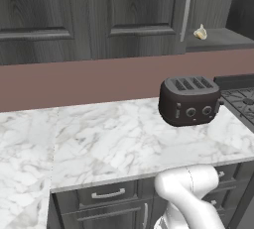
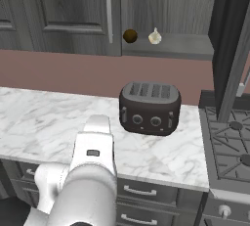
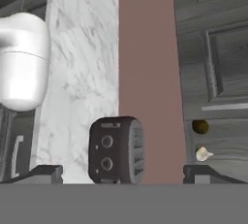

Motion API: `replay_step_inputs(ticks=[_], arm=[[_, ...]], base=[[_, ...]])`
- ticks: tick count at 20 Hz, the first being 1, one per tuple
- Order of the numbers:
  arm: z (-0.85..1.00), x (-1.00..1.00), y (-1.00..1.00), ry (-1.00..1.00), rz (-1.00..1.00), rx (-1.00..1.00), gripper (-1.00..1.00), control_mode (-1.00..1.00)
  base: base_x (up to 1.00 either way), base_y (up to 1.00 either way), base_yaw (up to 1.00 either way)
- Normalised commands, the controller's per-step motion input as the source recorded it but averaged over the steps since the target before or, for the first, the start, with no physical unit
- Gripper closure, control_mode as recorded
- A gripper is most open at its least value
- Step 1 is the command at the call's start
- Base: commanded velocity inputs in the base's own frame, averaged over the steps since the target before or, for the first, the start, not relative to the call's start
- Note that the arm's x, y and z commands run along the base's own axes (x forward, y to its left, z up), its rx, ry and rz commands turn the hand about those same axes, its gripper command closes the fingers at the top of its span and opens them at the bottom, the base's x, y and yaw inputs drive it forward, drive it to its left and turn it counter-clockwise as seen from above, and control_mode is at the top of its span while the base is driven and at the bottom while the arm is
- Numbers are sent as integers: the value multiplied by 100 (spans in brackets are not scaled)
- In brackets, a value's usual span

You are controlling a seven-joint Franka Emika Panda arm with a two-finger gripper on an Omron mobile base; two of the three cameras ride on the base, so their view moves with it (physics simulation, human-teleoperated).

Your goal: Pick the avocado, garlic from the counter and place them in the cabinet. Then close the cabinet.

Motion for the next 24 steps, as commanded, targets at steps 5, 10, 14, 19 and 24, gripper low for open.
replay_step_inputs(ticks=[5,10,14,19,24], arm=[[-52,-8,-57,-23,-5,18,-100,-100],[-47,0,-51,-30,0,25,-100,-100],[-48,5,-49,-26,0,25,-100,-100],[-41,37,-30,-29,1,21,-100,-100],[-20,75,-12,-25,11,16,-100,-100]], base=[[0,0,0],[0,0,0],[0,0,0],[0,0,0],[0,0,0]])
